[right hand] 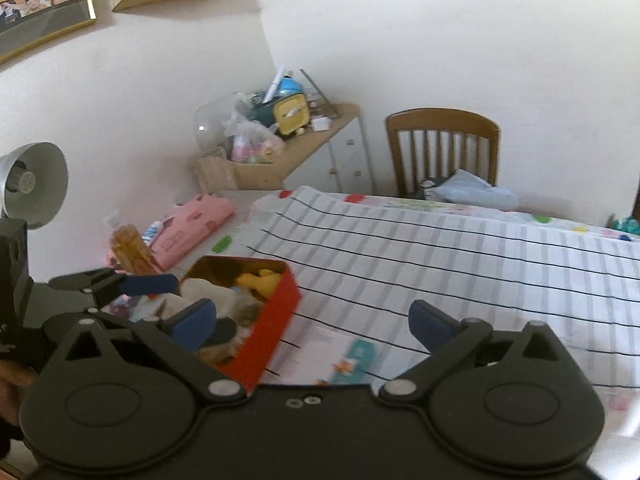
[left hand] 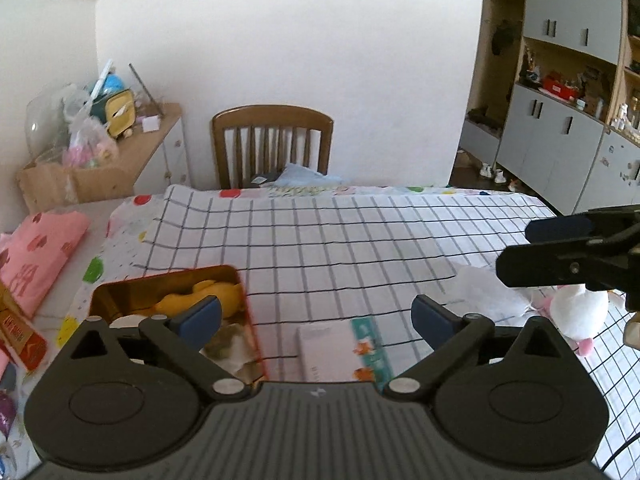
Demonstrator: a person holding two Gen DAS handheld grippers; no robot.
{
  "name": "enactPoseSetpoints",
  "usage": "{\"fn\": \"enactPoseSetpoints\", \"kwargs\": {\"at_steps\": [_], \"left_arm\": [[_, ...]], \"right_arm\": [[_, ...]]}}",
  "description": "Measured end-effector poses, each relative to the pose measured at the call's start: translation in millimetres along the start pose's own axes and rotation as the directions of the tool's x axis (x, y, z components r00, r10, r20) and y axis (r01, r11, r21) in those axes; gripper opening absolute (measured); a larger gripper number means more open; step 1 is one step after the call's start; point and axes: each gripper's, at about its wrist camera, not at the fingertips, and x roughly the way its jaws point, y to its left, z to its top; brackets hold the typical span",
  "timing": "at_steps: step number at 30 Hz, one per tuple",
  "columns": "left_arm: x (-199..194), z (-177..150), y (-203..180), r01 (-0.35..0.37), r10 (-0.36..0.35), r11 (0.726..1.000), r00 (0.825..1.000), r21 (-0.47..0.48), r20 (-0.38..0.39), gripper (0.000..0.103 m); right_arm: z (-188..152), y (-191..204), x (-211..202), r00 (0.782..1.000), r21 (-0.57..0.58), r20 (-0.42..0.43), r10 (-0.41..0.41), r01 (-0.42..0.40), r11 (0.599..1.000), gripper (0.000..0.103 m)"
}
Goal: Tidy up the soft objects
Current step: 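Withdraw both tools from the tin toward the plastic bag on the table, then grasp the translucent plastic bag with the right tool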
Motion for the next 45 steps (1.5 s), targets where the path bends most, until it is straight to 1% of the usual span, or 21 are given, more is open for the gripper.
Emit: {"fn": "enactPoseSetpoints", "kwargs": {"at_steps": [10,15,21,23,26,29,31,36,41,45], "left_arm": [[18,9,-61,-0.010,0.010,0.998,1.000,0.060,0.010,0.102],[31,9,-88,0.027,-0.027,0.996,1.000,0.087,-0.006,0.102],[52,8,-116,0.066,-0.063,0.995,0.997,0.071,-0.043,0.102],[58,7,-124,0.069,-0.065,0.995,0.997,0.068,-0.048,0.102],[71,6,-141,0.056,-0.050,0.995,0.997,0.087,-0.062,0.102],[82,4,-156,0.071,-0.062,0.992,0.995,0.107,-0.082,0.102],[87,3,-165,0.071,-0.061,0.990,0.995,0.119,-0.080,0.102],[106,-5,-180,0.084,-0.069,0.984,0.992,0.155,-0.102,0.102],[121,-15,-188,0.113,-0.096,0.984,0.988,0.136,-0.123,0.102],[131,-20,-192,0.114,-0.097,0.986,0.987,0.126,-0.130,0.102]], "right_arm": [[-9,-73,-32,0.996,0.068,-0.012,-0.087,0.088,0.994,0.103],[-8,-105,-39,0.992,0.095,-0.052,-0.118,0.123,0.988,0.103],[-4,-141,-38,0.981,0.117,-0.115,-0.154,0.167,0.979,0.103],[-3,-153,-38,0.979,0.129,-0.129,-0.160,0.177,0.976,0.103],[0,-169,-33,0.974,0.144,-0.155,-0.163,0.186,0.972,0.103],[2,-182,-26,0.968,0.156,-0.187,-0.167,0.197,0.968,0.103],[2,-190,-22,0.964,0.164,-0.207,-0.168,0.204,0.965,0.103],[2,-198,-3,0.956,0.168,-0.253,-0.147,0.193,0.967,0.102],[-5,-199,22,0.943,0.153,-0.310,-0.125,0.179,0.972,0.101],[-11,-200,42,0.924,0.142,-0.364,-0.115,0.177,0.974,0.099]]}}
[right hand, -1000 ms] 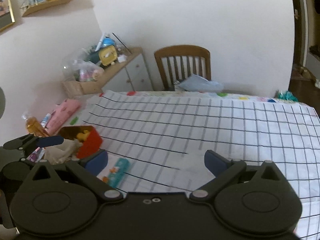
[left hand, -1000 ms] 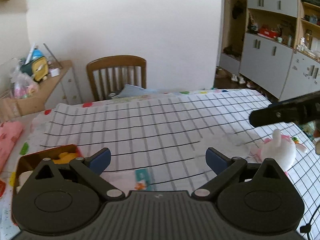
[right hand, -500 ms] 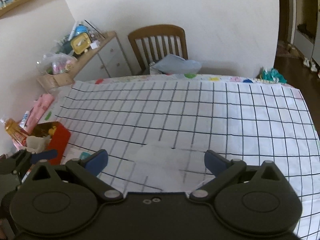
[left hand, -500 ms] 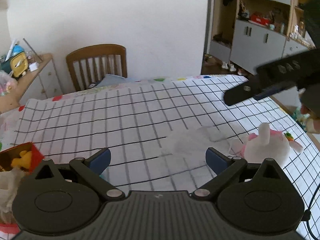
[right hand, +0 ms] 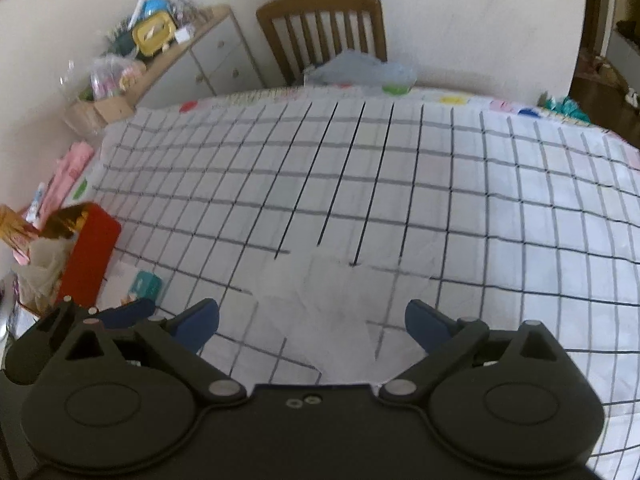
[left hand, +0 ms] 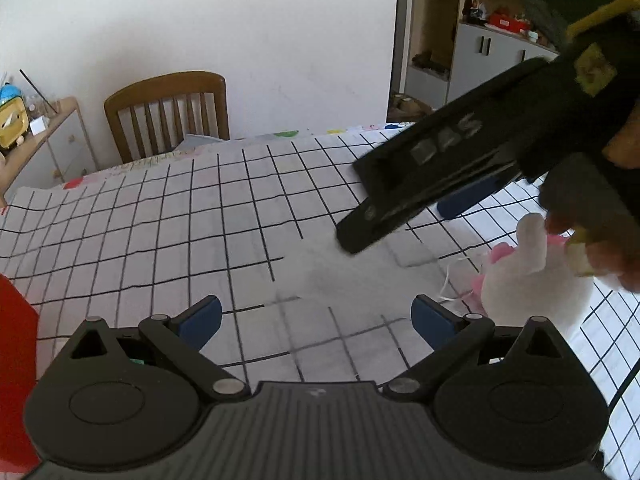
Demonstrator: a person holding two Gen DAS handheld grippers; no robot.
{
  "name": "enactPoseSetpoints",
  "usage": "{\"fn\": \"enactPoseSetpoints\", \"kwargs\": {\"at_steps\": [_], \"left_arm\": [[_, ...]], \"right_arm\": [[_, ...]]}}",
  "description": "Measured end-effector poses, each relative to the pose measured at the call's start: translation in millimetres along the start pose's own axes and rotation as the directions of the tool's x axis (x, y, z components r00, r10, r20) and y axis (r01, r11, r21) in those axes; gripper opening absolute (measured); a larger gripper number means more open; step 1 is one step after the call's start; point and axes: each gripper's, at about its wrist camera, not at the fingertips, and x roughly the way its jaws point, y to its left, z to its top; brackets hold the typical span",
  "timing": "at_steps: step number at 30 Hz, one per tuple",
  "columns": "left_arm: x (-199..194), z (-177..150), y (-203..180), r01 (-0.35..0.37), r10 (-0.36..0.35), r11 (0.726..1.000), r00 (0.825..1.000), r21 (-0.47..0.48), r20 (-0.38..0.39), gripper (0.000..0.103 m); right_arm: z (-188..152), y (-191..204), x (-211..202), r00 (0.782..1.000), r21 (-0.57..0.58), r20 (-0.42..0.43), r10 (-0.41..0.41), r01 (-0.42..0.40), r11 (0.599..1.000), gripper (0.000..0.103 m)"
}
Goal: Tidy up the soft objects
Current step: 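Grasp the translucent plastic bag with the right tool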
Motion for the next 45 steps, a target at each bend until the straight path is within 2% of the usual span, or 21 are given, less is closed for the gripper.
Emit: {"fn": "enactPoseSetpoints", "kwargs": {"at_steps": [8,12,19,22,28,30,33,35,36,38,40,43,45], "left_arm": [[27,-8,-11,0.015,-0.014,1.000,0.998,0.005,-0.056,0.102],[41,-13,-14,0.018,-0.017,1.000,0.996,0.011,-0.092,0.102],[61,-15,-14,0.022,-0.020,1.000,0.990,0.014,-0.137,0.102],[69,-20,-16,0.048,-0.046,0.999,0.987,0.011,-0.151,0.102],[75,-23,-26,0.047,-0.041,0.998,0.990,0.044,-0.138,0.101],[76,-22,-30,0.045,-0.038,0.998,0.990,0.047,-0.133,0.098],[75,-20,-31,0.043,-0.037,0.998,0.992,0.048,-0.119,0.085],[73,-18,-34,0.043,-0.037,0.998,0.993,0.052,-0.113,0.070],[73,-16,-32,0.046,-0.040,0.997,0.993,0.057,-0.109,0.065],[74,-12,-33,0.053,-0.046,0.996,0.994,0.066,-0.103,0.043],[76,-8,-31,0.054,-0.047,0.996,0.993,0.065,-0.104,0.030],[79,-8,-26,0.052,-0.047,0.997,0.993,0.053,-0.104,0.017],[83,-6,-20,0.056,-0.052,0.998,0.993,0.031,-0.105,0.012]], "right_arm": [[2,2,40,0.995,-0.036,-0.102,-0.019,0.015,0.999,0.093],[-1,-2,52,0.992,-0.045,-0.124,-0.029,0.023,0.999,0.093],[-3,-6,64,0.990,-0.047,-0.138,-0.038,0.031,0.998,0.092],[-3,-3,67,0.989,-0.066,-0.141,-0.041,0.032,0.997,0.091],[-4,0,72,0.988,-0.085,-0.143,-0.051,0.039,0.996,0.086],[-5,3,72,0.988,-0.111,-0.139,-0.064,0.049,0.993,0.083],[-6,6,72,0.988,-0.137,-0.126,-0.087,0.070,0.988,0.075],[-6,6,71,0.988,-0.146,-0.116,-0.101,0.084,0.986,0.064],[-6,6,71,0.987,-0.154,-0.110,-0.114,0.096,0.983,0.060],[-6,6,69,0.986,-0.171,-0.100,-0.136,0.118,0.978,0.044],[-5,4,67,0.985,-0.164,-0.093,-0.145,0.129,0.978,0.030],[-3,-3,61,0.989,-0.126,-0.088,-0.122,0.111,0.986,0.017],[-3,-3,57,0.990,-0.119,-0.075,-0.122,0.113,0.986,0.013]]}}
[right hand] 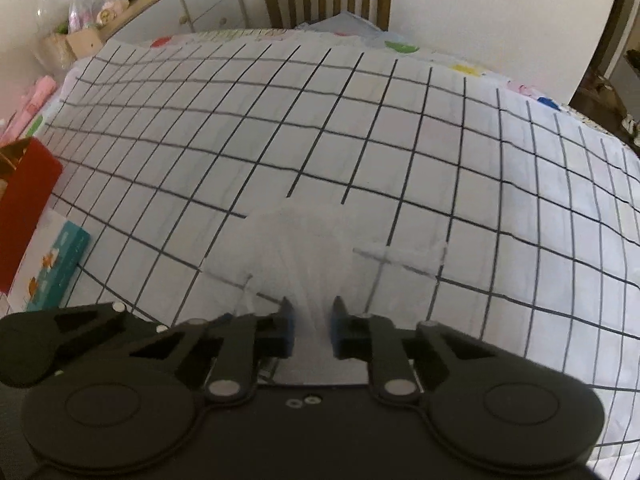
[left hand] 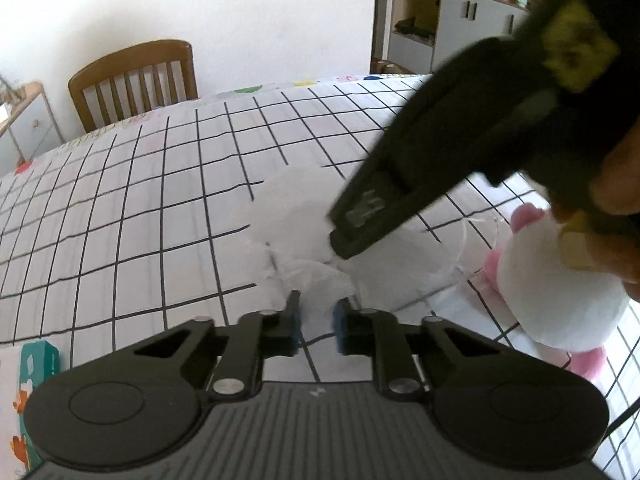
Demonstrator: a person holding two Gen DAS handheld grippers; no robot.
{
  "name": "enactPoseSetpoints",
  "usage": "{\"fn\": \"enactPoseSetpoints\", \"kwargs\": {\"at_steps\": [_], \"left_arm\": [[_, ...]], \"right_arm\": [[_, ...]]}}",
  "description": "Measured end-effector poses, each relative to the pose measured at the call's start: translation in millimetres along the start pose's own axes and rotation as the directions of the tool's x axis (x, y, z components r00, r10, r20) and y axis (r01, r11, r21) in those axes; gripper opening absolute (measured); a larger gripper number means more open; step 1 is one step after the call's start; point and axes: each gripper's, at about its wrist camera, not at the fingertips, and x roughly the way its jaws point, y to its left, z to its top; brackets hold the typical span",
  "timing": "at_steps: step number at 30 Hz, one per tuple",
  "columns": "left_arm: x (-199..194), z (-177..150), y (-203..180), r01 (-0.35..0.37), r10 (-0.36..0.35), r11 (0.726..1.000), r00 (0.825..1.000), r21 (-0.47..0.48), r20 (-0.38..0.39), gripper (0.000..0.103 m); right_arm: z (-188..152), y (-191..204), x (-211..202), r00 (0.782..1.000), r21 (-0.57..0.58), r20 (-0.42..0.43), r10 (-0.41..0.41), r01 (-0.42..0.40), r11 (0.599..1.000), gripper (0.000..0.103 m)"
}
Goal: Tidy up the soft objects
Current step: 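Grasp the translucent plastic bag with the right tool, then grasp the plastic bag with the left tool beside the right tool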
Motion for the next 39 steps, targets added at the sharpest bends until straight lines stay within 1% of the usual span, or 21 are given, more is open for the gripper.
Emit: {"fn": "enactPoseSetpoints", "kwargs": {"at_steps": [1,4,7,10,12,14,18,21,29,39], "left_arm": [[1,1,3,-0.016,0.016,1.000,1.000,-0.013,0.027,0.012],[-4,1,7,-0.019,0.020,0.999,0.999,-0.028,0.044,0.010],[-9,4,14,-0.021,0.024,0.998,0.998,-0.054,0.060,0.010],[-19,6,17,-0.027,0.032,0.998,0.996,-0.058,0.084,0.009],[-24,8,22,-0.018,0.024,0.997,0.996,-0.071,0.088,0.008],[-30,11,26,-0.031,0.039,0.997,0.995,-0.077,0.093,0.008],[-50,11,30,-0.058,0.066,0.996,0.992,-0.075,0.106,0.008],[-61,10,35,-0.055,0.066,0.994,0.991,-0.093,0.114,0.008],[-102,9,56,-0.107,0.124,0.988,0.980,-0.112,0.153,0.008],[-162,-3,99,-0.148,0.181,0.972,0.966,-0.181,0.183,0.008]], "right_arm": [[0,-1,-2,1.000,0.003,0.004,0.008,-0.008,1.000,0.012],[-2,-2,-12,0.999,0.015,0.023,0.031,-0.031,0.999,0.009],[-3,-7,-24,0.998,0.031,0.048,0.046,-0.047,0.998,0.009],[-2,-11,-39,0.994,0.059,0.079,0.081,-0.086,0.995,0.008],[-2,-12,-51,0.990,0.054,0.107,0.092,-0.098,0.994,0.008],[-2,-12,-60,0.988,0.051,0.122,0.093,-0.100,0.994,0.007],[-4,-9,-75,0.984,0.052,0.140,0.107,-0.115,0.992,0.007],[-7,-4,-87,0.980,0.047,0.159,0.116,-0.124,0.991,0.007],[-16,9,-125,0.967,0.020,0.213,0.136,-0.144,0.989,0.007],[-22,40,-151,0.958,-0.012,0.249,0.139,-0.141,0.990,0.007]]}}
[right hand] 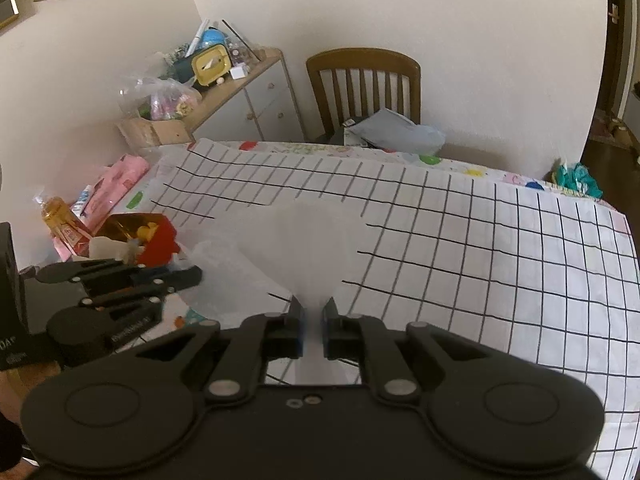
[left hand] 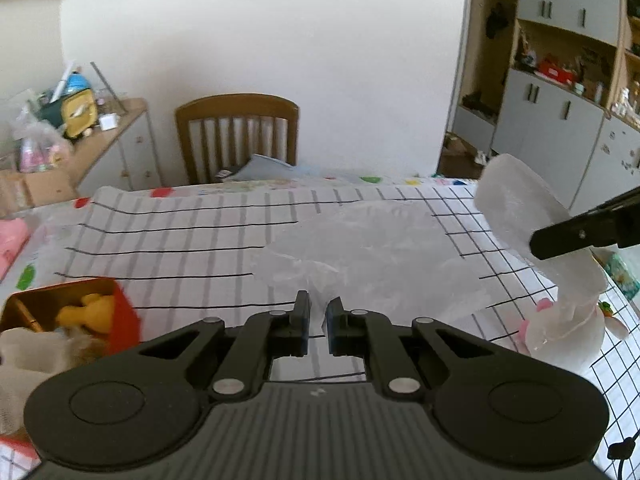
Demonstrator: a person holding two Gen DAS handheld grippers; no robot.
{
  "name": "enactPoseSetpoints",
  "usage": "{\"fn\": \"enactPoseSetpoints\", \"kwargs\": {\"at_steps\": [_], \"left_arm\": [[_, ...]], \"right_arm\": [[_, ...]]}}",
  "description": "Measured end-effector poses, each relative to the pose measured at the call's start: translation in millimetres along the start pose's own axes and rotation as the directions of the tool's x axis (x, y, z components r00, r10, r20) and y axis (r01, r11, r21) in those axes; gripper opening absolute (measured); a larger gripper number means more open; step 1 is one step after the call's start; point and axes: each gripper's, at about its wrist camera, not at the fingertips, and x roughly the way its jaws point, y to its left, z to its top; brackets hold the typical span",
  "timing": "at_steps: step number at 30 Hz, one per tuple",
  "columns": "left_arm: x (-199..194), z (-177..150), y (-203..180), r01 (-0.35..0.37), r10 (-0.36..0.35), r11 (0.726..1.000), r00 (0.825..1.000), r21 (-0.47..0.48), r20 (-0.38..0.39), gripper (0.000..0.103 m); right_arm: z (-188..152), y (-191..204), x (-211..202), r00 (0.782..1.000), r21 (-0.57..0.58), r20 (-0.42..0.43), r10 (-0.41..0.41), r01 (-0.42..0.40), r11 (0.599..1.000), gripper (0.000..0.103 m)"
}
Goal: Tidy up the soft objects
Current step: 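Grasp the plastic bag with the left tool beside the right tool, then carry the plastic bag with both tools over the tin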
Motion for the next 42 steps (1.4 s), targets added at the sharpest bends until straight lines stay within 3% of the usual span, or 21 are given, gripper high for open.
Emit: {"fn": "enactPoseSetpoints", "kwargs": {"at_steps": [19,30,42], "left_arm": [[-74,-24,130,-0.129,0.129,0.988,0.992,-0.082,0.001,0.008],[-82,-32,189,-0.170,0.169,0.981,0.985,-0.093,-0.017,0.009],[-65,-44,233,-0.185,0.179,0.979,0.981,-0.083,-0.077,0.009]], "right_arm": [[24,127,40,0.993,-0.086,-0.017,0.116,-0.118,0.989,0.007],[39,193,74,0.985,-0.098,-0.037,0.166,-0.169,0.981,0.007],[63,242,124,0.982,-0.052,-0.053,0.181,-0.183,0.982,0.007]]}}
